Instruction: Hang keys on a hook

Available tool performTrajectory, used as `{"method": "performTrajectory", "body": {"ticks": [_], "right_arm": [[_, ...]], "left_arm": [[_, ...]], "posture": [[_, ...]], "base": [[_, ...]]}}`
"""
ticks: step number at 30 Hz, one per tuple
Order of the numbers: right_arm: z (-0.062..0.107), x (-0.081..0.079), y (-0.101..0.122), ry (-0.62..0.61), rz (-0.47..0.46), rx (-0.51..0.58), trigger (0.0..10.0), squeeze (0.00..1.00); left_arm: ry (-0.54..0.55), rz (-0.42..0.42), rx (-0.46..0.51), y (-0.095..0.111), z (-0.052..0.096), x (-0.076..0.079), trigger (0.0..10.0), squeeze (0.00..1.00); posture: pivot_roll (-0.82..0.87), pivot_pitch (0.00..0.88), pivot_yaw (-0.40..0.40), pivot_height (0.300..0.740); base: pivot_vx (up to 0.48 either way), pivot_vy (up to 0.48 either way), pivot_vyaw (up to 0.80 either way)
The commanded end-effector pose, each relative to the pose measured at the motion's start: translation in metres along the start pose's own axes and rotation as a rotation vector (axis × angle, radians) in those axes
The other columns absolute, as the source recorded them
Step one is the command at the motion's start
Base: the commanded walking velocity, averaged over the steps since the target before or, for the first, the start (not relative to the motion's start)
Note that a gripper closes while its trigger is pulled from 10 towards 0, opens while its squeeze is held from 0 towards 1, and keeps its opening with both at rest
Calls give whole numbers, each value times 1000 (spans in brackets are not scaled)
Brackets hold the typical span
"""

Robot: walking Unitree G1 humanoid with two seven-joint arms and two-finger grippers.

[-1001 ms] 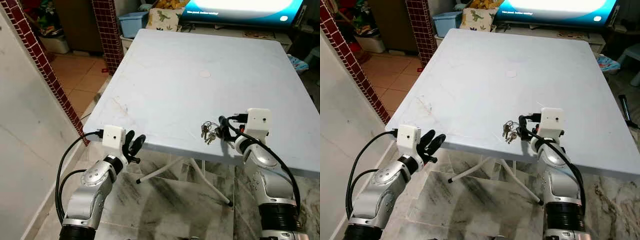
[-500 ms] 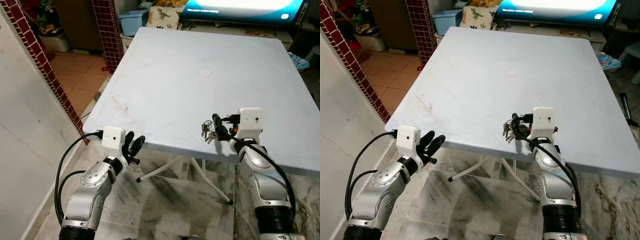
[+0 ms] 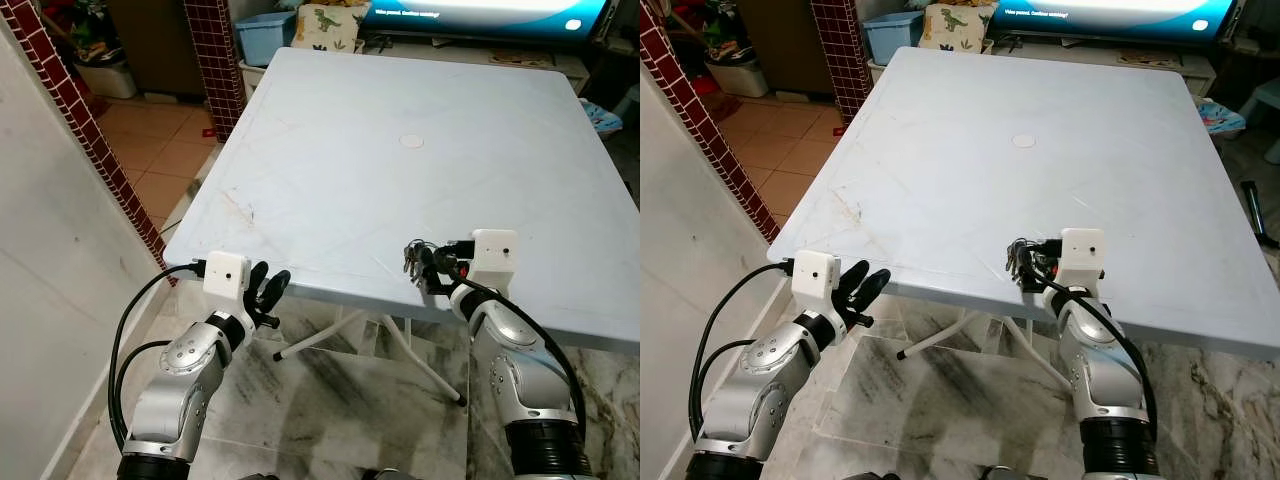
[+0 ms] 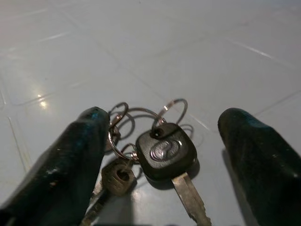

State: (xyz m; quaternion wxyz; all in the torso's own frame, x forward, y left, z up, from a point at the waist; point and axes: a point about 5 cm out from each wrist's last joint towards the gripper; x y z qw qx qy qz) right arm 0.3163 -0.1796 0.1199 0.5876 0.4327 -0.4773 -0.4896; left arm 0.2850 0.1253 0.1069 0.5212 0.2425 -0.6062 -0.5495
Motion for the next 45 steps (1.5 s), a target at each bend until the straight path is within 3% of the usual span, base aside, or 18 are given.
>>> {"method": "performTrajectory", "body": {"ticks": [1, 13, 14, 15, 16, 17, 19, 20, 21, 22, 27, 32, 38, 45], "right_arm": [[1, 0, -3, 7, -23, -26, 0, 0], [3, 1, -13, 7, -70, -86, 0, 0], [4, 1, -13, 8, -71, -89, 353, 0], [4, 1, -14, 6, -66, -94, 1804, 0], [4, 1, -14, 5, -63, -98, 1804, 0], [4, 2, -14, 6, -63, -102, 10000, 0], [3, 2, -15, 10, -50, -114, 10000, 0], [4, 2, -15, 12, -59, -111, 4627, 0], [4, 2, -15, 12, -59, -111, 4627, 0], [4, 1, -15, 18, -79, -104, 0, 0], [4, 1, -14, 18, -80, -103, 0, 0], [4, 2, -14, 16, -80, -105, 0, 0], [4, 2, -16, 16, -78, -112, 0, 0], [3, 2, -15, 17, -71, -108, 0, 0]], "left_arm": [[-1, -13, -10, 0, 1, 1, 10000, 0], [1, -11, -15, -2, 1, 1, 10000, 0], [1, -12, -15, -2, 1, 1, 10000, 0], [1, -12, -14, -2, 1, 1, 10000, 0], [1, -12, -14, -2, 1, 1, 10000, 0], [2, -12, -14, -2, 1, 1, 10000, 0], [3, -11, -14, -2, 1, 1, 10000, 0], [2, -11, -14, -2, 1, 1, 10000, 0], [2, -11, -14, -2, 1, 1, 10000, 0], [1, -13, -14, -2, 1, 1, 10000, 0], [-6, -10, -11, -1, 1, 2, 10000, 0], [-87, 33, -11, 0, 1, 9, 10000, 0], [-260, 67, -110, -7, 5, 26, 10000, 0], [-287, 48, -138, -8, 5, 26, 10000, 0]], "posture": [[-80, 138, 14, 740], [-81, 137, 13, 740], [-80, 137, 11, 740], [-80, 137, 11, 740], [-80, 135, 10, 740], [-80, 135, 10, 740], [-80, 135, 10, 740], [-80, 135, 10, 740], [-80, 135, 10, 740], [-80, 135, 10, 740], [-80, 135, 10, 740], [-83, 127, 11, 740], [-82, 129, 12, 740], [-82, 138, 10, 740]], "base": [[0, 0, 0], [0, 0, 0], [0, 0, 0], [0, 0, 0], [0, 0, 0], [0, 0, 0], [0, 0, 0], [0, 0, 0], [0, 0, 0], [0, 0, 0], [0, 0, 0], [0, 0, 0], [0, 0, 0], [0, 0, 0]]}}
Point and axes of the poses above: a point about 5 cm out from each wrist's last joint towards the gripper, its own z axis pointing back from the gripper into the wrist, its own y axis along the axis of the wrist's last joint, x = y × z, and after that the axes turned 12 degrees about z, right-handed
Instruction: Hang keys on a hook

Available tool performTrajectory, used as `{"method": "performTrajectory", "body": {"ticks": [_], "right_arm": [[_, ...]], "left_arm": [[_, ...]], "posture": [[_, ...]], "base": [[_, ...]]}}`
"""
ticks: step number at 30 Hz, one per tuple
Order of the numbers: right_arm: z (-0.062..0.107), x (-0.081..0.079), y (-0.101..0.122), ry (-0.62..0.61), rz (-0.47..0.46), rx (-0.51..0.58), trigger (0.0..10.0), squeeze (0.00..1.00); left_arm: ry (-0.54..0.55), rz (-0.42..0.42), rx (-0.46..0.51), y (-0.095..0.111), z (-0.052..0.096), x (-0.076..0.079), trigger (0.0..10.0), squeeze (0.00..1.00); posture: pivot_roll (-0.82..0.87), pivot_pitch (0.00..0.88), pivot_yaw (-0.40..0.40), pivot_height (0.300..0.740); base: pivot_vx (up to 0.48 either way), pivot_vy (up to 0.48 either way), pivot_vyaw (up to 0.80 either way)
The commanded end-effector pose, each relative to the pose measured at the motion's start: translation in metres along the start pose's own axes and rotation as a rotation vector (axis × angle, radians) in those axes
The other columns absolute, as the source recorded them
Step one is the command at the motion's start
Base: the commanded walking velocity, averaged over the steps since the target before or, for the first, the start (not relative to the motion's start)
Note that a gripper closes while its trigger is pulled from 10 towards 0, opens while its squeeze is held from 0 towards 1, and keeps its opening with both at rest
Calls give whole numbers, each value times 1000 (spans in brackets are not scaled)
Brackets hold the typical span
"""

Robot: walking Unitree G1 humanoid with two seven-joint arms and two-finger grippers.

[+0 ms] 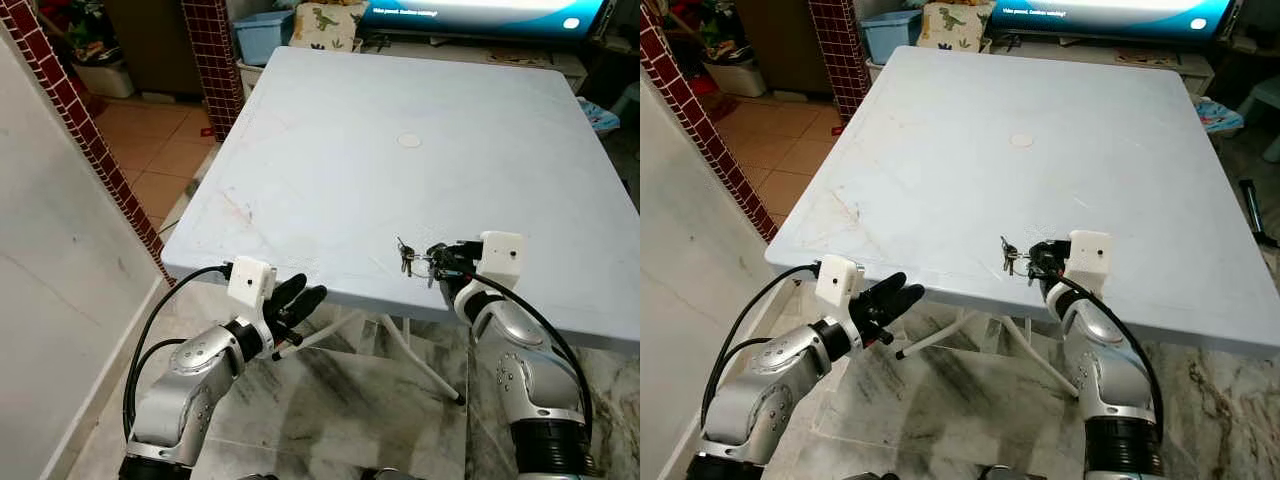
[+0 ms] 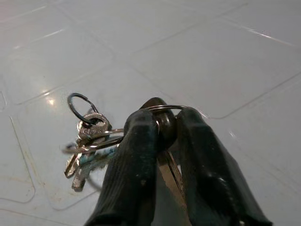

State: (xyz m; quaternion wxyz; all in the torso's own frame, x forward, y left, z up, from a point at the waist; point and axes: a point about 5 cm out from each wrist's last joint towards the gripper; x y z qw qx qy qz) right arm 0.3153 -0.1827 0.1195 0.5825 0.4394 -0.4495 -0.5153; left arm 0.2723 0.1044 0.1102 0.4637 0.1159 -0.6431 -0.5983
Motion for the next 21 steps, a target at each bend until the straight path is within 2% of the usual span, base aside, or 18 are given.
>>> {"method": "performTrajectory", "body": {"ticks": [1, 7, 16, 21], "right_arm": [[1, 0, -14, 3, -5, -68, 0, 0], [3, -1, -17, 8, 8, -93, 0, 0], [4, 3, -25, -10, 24, -138, 0, 0], [3, 5, -19, -36, 31, -105, 0, 0]], "left_arm": [[-14, -9, -17, -2, 1, 2, 10000, 0], [-55, -42, -77, -7, 3, 6, 10000, 0], [-59, -49, -86, -8, 3, 6, 10000, 0], [-57, -56, -88, -8, 3, 6, 10000, 0]], "posture": [[-82, 138, 10, 740], [-84, 136, 11, 740], [-84, 137, 10, 740], [-82, 137, 11, 740]], "base": [[0, 0, 0], [0, 0, 0], [0, 0, 0], [0, 0, 0]]}}
Point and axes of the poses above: a point about 5 cm out from each wrist's last joint towards the gripper, its own z axis pointing back from the gripper into the wrist, its own y axis along the axis of the wrist's last joint, x = y × z, and after that the axes turned 12 degrees about z, right-handed
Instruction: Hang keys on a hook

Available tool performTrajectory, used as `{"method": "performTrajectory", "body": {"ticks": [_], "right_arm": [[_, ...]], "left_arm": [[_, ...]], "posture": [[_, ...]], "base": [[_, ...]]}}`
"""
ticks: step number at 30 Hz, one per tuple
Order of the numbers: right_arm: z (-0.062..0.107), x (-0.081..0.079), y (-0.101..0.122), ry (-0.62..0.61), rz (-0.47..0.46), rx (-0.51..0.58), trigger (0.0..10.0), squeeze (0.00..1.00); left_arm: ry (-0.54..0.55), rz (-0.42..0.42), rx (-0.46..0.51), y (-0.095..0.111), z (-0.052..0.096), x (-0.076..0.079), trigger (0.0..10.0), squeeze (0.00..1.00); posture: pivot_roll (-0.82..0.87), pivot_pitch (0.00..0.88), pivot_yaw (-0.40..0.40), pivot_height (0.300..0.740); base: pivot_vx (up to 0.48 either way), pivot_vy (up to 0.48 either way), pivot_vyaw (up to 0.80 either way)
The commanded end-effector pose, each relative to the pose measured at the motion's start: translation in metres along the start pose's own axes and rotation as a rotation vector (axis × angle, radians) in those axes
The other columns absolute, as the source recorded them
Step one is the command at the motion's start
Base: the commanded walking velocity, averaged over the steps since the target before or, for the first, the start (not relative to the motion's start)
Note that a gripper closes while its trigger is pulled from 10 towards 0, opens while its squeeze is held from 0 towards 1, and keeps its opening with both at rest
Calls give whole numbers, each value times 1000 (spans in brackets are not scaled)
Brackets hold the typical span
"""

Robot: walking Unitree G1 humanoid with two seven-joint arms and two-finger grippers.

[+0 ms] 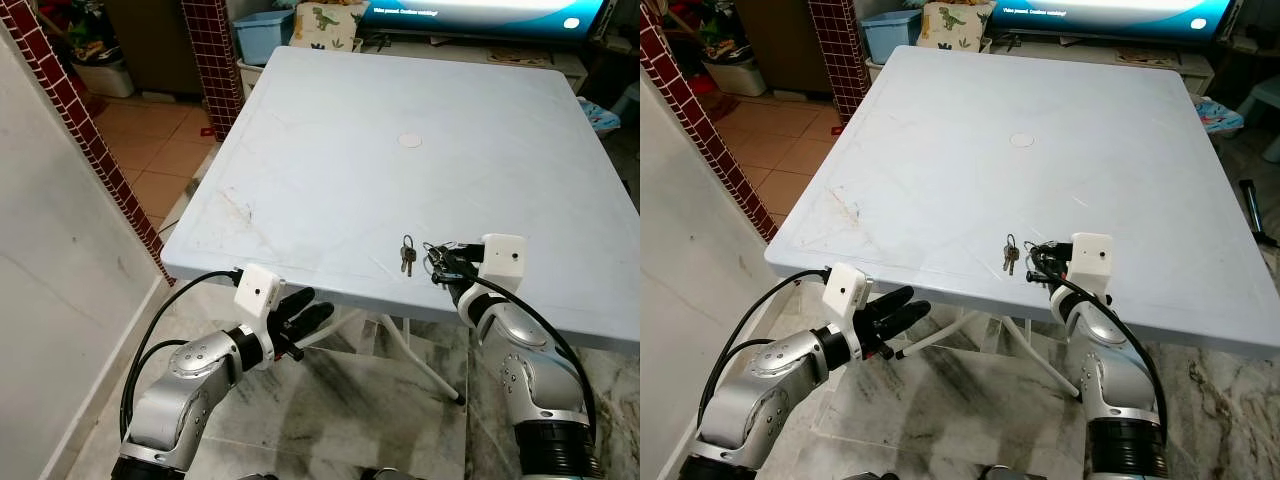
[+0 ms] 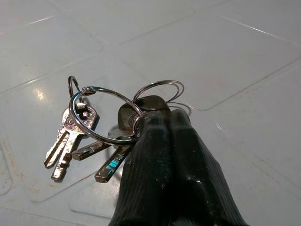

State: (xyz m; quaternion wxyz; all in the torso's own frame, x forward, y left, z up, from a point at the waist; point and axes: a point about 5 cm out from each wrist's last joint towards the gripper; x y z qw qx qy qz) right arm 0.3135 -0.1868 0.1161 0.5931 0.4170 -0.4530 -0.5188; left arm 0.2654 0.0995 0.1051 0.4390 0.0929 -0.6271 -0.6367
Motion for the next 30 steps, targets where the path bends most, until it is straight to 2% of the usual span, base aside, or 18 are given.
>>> {"method": "performTrajectory", "body": {"ticks": [1, 2, 4, 5, 7, 10, 18, 21, 26, 27, 28, 30], "right_arm": [[1, 6, -4, -58, 27, -6, 0, 0], [1, 6, -4, -58, 27, -6, 0, 0], [2, 7, 17, -84, 69, 114, 0, 0], [2, 7, 17, -84, 69, 114, 0, 0], [3, 7, 34, -104, 136, 197, 0, 0], [5, 6, 44, -115, 171, 248, 0, 0], [5, 3, 48, -121, 192, 287, 0, 0], [5, 3, 47, -121, 179, 283, 0, 0], [3, 3, 45, -118, 214, 260, 0, 0], [3, 4, 43, -128, 235, 248, 4431, 0], [4, 5, 39, -145, 241, 217, 10000, 0], [4, 6, 37, -147, 233, 203, 10000, 0]], "left_arm": [[0, -17, -2, 1, 2, 1, 10000, 0], [0, -17, -2, 1, 2, 1, 10000, 0], [5, -18, 0, 1, 2, 1, 10000, 0], [5, -18, 0, 1, 2, 1, 10000, 0], [7, -20, 1, 1, 2, 0, 10000, 0], [8, -22, 1, 0, 2, 0, 10000, 0], [20, -17, 11, 1, 1, -1, 10000, 0], [23, -17, 12, 1, 0, -1, 10000, 0], [23, -17, 15, 1, -1, 0, 10000, 0], [24, -16, 15, 1, -2, 0, 10000, 0], [25, -16, 16, 0, -2, 1, 10000, 0], [25, -15, 17, 0, -2, 1, 10000, 0]], "posture": [[-82, 137, 11, 740], [-82, 137, 11, 740], [-83, 135, 13, 740], [-83, 135, 13, 740], [-84, 134, 14, 740], [-85, 131, 15, 740], [-87, 132, 14, 740], [-94, 134, 12, 740], [-106, 133, 4, 740], [-106, 132, 0, 740], [-106, 131, -1, 740], [-106, 131, -1, 740]], "base": [[0, 0, 0], [0, 0, 0], [0, 0, 0], [0, 0, 0], [0, 0, 0], [0, 0, 0], [0, 0, 0], [0, 0, 0], [0, 0, 0], [0, 0, 0], [0, 0, 0], [0, 0, 0]]}}
Point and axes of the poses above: a point about 5 cm out from each wrist's last joint towards the gripper, its own z axis pointing back from the gripper into the wrist, its own y axis along the axis of the wrist's last joint, x = y × z, and after that the axes turned 12 degrees about z, right-handed
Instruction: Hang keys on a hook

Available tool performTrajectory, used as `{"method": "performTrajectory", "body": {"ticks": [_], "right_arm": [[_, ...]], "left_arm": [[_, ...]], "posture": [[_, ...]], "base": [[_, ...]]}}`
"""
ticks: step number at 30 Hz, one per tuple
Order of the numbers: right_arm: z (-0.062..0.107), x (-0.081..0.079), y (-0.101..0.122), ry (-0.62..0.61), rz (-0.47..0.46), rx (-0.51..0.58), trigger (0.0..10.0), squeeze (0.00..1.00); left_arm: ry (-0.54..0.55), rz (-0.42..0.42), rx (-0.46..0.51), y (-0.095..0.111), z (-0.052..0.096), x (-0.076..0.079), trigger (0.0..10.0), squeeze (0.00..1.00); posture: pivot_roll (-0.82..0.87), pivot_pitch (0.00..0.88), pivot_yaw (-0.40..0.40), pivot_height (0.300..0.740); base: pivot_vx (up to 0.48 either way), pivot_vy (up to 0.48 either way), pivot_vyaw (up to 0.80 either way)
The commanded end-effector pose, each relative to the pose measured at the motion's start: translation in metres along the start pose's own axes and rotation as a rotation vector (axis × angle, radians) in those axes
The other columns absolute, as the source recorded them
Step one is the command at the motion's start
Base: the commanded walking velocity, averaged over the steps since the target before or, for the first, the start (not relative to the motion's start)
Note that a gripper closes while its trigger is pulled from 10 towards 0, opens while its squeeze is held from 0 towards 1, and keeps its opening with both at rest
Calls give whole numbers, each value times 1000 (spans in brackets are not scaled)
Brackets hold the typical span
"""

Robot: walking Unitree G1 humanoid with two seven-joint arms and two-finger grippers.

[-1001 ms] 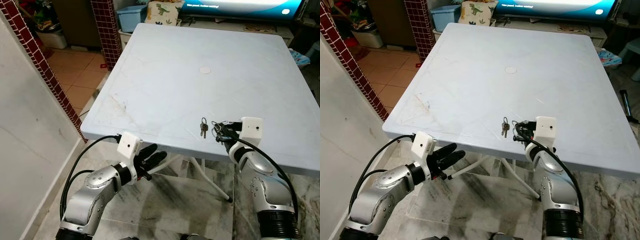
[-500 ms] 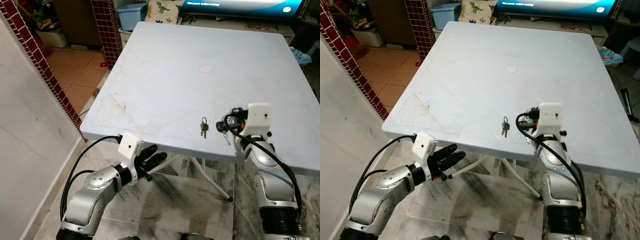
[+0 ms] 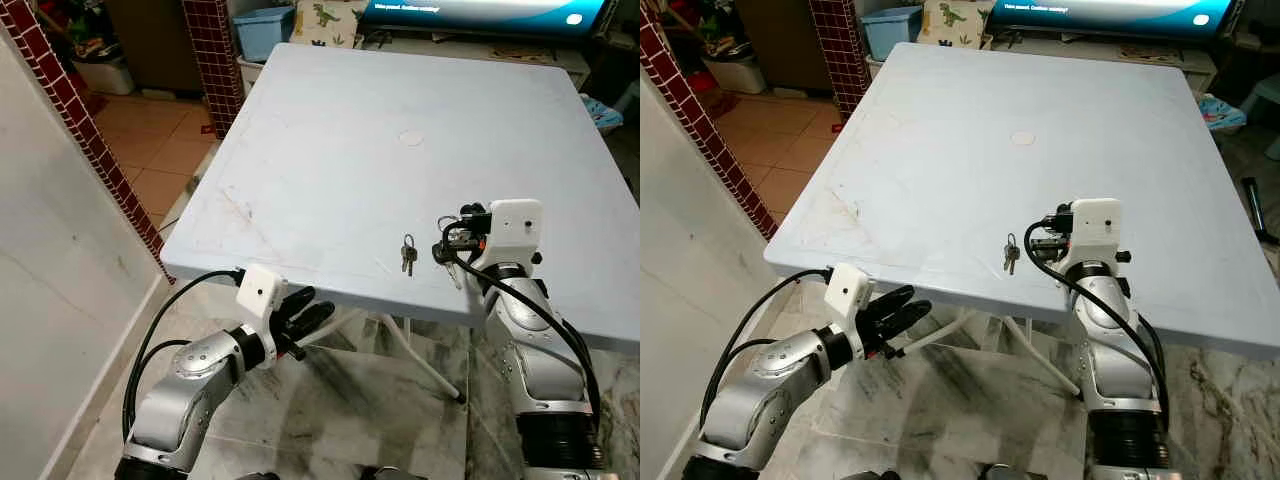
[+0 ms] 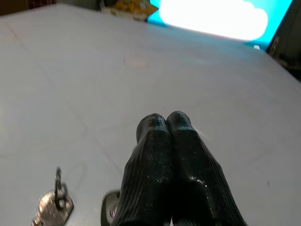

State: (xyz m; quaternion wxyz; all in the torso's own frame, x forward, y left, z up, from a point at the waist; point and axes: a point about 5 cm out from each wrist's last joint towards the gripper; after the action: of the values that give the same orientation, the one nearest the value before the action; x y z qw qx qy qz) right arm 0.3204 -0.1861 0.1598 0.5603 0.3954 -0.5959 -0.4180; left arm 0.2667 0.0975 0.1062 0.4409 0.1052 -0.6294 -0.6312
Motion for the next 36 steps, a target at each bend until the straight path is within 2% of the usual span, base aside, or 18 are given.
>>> {"method": "performTrajectory", "body": {"ticks": [1, 2, 3, 12, 15, 23, 33, 34, 35, 36], "right_arm": [[2, -1, -9, 2, -9, -51, 10000, 0], [3, -2, -10, 6, -8, -57, 10000, 435], [7, -6, -13, 20, -10, -73, 10000, 1000], [18, -21, -25, 29, -55, -159, 10000, 1000], [19, -18, -30, 0, -46, -195, 10000, 1000], [16, -10, -39, -36, -95, -258, 10000, 1000], [0, -7, -48, 28, -106, -298, 10000, 1000], [-4, -6, -49, 40, -107, -305, 10000, 945], [-5, -5, -49, 42, -108, -308, 10000, 945], [-6, -5, -49, 42, -108, -309, 10000, 620]], "left_arm": [[9, -7, -3, -1, 0, -1, 10000, 0], [10, -6, -3, -2, 0, -1, 10000, 0], [12, -4, -2, -2, 0, -1, 10000, 0], [12, -2, -5, -2, 0, 0, 10000, 0], [10, -4, -6, -2, 0, 0, 10000, 0], [12, -6, -10, -3, 0, -1, 10000, 0], [8, -10, -17, -4, 0, 0, 10000, 0], [8, -10, -18, -4, 0, 0, 10000, 0], [8, -10, -18, -4, 1, 0, 10000, 0], [8, -10, -18, -4, 1, 0, 10000, 0]], "posture": [[-107, 130, -2, 740], [-108, 130, -2, 740], [-107, 129, -3, 740], [-107, 131, -1, 740], [-106, 133, 1, 740], [-103, 135, 1, 740], [-100, 139, 6, 740], [-100, 139, 6, 740], [-95, 141, 7, 740], [-95, 141, 7, 740]], "base": [[0, 0, 0], [0, 0, 0], [0, 0, 0], [0, 0, 0], [0, 0, 0], [0, 0, 0], [0, 0, 0], [0, 0, 0], [0, 0, 0], [0, 0, 0]]}}
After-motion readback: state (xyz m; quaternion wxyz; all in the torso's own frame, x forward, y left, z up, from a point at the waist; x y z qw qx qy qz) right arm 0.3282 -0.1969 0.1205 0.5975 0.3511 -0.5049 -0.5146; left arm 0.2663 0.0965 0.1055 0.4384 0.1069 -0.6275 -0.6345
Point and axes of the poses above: a point about 5 cm out from each wrist's last joint towards the gripper, its own z axis pointing back from the gripper into the wrist, its own y axis along the axis of the wrist's last joint, x = y × z, and after that the axes turned 12 degrees about z, right-handed
